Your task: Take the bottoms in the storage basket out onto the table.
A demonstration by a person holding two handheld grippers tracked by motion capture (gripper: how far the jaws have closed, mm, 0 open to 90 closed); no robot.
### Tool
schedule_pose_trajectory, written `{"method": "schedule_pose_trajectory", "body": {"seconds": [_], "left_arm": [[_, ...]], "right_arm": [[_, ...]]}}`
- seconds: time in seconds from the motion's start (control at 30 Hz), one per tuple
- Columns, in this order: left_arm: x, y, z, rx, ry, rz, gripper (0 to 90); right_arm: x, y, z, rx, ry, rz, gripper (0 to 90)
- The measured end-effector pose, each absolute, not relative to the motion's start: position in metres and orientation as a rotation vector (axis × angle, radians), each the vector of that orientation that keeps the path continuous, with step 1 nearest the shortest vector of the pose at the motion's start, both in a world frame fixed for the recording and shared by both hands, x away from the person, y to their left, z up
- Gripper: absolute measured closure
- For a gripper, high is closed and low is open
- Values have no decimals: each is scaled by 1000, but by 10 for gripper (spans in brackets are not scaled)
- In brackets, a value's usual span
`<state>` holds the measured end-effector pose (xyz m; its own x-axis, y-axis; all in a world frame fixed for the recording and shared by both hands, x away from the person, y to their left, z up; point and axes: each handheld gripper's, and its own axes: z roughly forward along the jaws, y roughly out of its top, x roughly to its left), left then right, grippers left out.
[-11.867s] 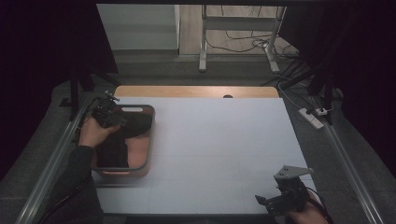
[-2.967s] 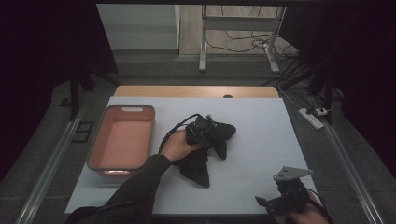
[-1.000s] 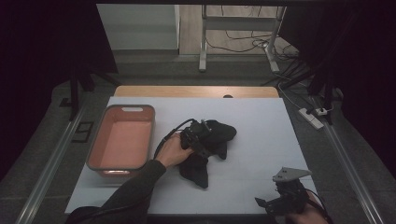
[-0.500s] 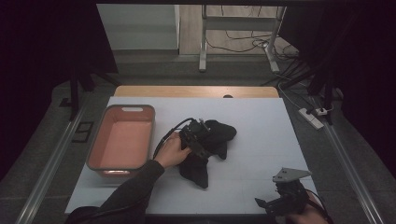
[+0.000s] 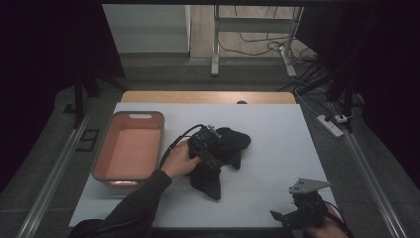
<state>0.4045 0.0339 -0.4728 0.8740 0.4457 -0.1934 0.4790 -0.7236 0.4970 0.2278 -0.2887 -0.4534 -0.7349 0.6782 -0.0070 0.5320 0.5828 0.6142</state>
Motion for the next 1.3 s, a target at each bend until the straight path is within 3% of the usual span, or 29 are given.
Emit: {"method": "schedule_pose_trajectory", "body": {"seconds": [1.3], "left_arm": [[381, 60, -445, 2319, 640, -122, 4]], "right_arm": [[227, -289, -453, 1004, 2570, 883, 13]]}}
